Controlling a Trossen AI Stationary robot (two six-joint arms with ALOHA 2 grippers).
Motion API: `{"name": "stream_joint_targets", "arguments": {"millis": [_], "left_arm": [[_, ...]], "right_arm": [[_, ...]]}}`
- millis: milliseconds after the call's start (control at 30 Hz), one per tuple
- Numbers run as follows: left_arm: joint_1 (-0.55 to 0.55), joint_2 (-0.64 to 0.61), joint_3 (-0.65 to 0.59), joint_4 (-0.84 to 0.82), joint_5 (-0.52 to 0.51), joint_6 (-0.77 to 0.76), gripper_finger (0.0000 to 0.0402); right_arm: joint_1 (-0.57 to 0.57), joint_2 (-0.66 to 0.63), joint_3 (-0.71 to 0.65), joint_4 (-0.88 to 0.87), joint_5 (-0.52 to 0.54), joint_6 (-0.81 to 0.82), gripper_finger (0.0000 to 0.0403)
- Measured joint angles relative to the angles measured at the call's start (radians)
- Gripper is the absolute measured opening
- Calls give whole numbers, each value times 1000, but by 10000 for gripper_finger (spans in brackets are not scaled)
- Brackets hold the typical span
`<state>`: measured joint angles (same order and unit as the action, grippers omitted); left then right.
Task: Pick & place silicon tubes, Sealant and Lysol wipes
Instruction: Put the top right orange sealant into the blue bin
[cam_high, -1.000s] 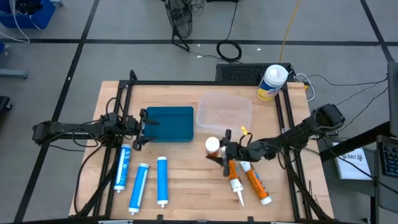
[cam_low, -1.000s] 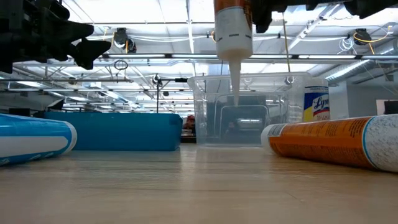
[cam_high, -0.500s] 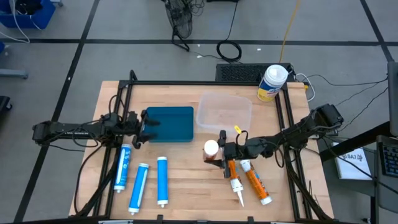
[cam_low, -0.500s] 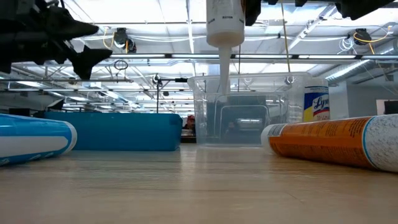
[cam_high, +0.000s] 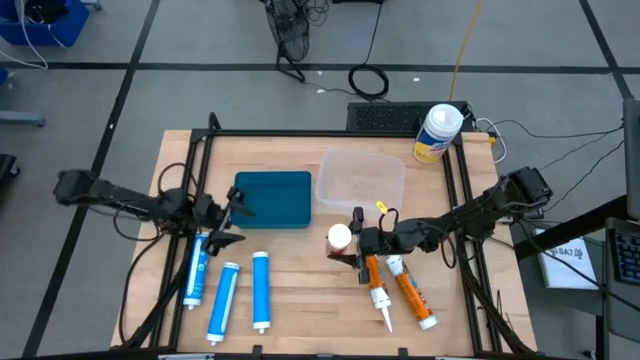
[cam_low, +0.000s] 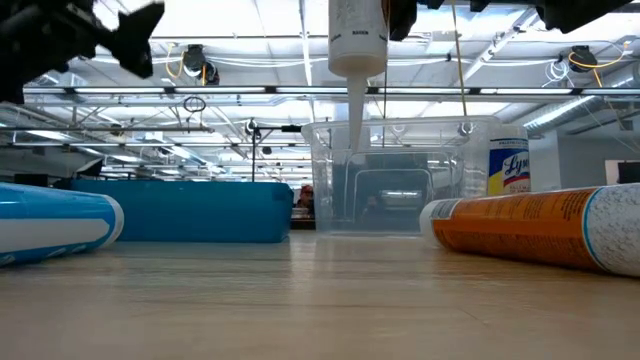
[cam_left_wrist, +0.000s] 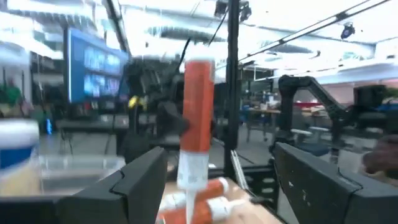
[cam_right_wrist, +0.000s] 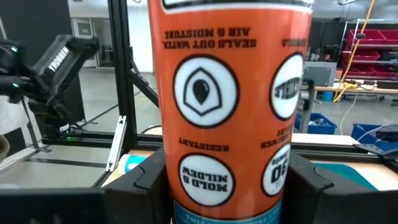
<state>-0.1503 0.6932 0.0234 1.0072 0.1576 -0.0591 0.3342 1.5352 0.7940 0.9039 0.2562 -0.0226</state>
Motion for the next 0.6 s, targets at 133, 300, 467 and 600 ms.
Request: {"name": "stream_joint_targets", "arguments": {"millis": [133, 300, 467, 600], "left_arm": [[-79, 146, 86, 26, -131, 95, 294], [-130, 403, 296, -66, -159, 193, 294], [-153, 585, 476, -121, -160, 235, 294], [-151, 695, 571, -139, -161, 230, 294]], "right_arm": [[-1, 28, 1, 18, 0, 8, 191], [-12, 113, 49, 32, 0, 41, 191], [-12, 188, 104, 22, 1, 63, 191], [-4, 230, 144, 28, 1, 75, 191]]}}
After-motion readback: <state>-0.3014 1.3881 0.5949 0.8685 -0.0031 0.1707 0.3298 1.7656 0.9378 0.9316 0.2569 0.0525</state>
